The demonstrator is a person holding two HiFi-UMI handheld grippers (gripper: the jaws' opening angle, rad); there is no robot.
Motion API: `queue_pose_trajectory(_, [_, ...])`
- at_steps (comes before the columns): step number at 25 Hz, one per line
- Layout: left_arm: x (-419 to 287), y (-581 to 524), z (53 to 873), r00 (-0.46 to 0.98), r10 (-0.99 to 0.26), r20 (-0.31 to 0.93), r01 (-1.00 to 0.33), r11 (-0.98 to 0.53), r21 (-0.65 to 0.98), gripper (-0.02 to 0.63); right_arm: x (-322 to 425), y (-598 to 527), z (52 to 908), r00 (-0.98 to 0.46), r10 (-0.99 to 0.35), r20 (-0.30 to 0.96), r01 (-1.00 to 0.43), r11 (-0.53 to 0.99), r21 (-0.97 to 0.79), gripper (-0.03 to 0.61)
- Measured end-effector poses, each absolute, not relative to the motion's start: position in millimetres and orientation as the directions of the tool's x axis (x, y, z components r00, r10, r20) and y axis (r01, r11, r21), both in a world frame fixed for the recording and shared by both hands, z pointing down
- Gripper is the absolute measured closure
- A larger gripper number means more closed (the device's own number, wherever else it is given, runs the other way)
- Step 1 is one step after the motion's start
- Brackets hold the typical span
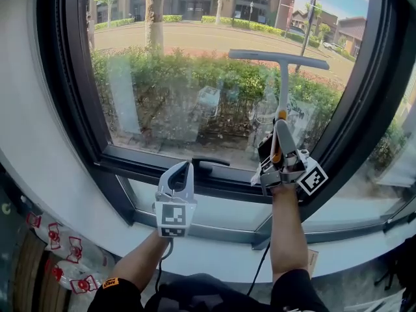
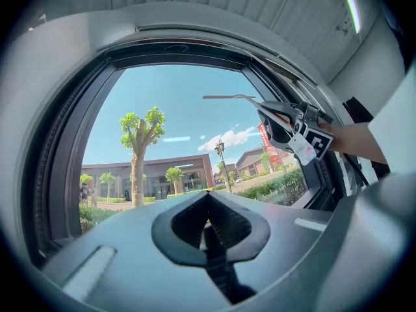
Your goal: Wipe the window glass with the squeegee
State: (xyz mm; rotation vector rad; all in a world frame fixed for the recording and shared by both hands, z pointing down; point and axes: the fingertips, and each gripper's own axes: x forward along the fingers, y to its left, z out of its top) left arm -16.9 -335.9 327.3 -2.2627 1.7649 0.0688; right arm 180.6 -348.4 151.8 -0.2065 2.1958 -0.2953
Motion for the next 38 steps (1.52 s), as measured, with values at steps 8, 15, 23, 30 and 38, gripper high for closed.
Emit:
queue_pose_trajectory(8, [-19, -341, 330, 0.253, -0.946, -0.202, -0.958, -0.216, -0.191, 0.595, 181, -348, 151, -0.609, -0.275, -0.744, -0.075, 0.954, -0.292, 0.529])
queue_pose_trajectory(15, [-8, -337, 269, 0.266, -0.912, -0.313, -0.948, -0.190, -0.254, 0.595, 195, -335, 73, -0.627, -0.194, -0.754, -0.092, 0.980, -0.176, 0.529])
queue_pose_trajectory(23, [7, -315, 102, 0.283, -0.802, -0.525, -0.952, -0.169, -0.255, 0.595, 214, -343, -66, -0.608, -0.143, -0.781, -0.105, 0.989, -0.100, 0.529])
queue_pose_trajectory(30, [-3, -291, 65, 0.258, -0.747, -0.613, -0.961, -0.132, -0.244, 0.595, 223, -355, -86, -0.579, -0.163, -0.799, -0.116, 0.986, -0.117, 0.529])
queue_pose_trajectory(38, [0, -297, 65, 0.261, -0.754, -0.603, -0.960, -0.136, -0.245, 0.595, 228, -361, -85, -0.564, -0.166, -0.809, -0.106, 0.986, -0.128, 0.529])
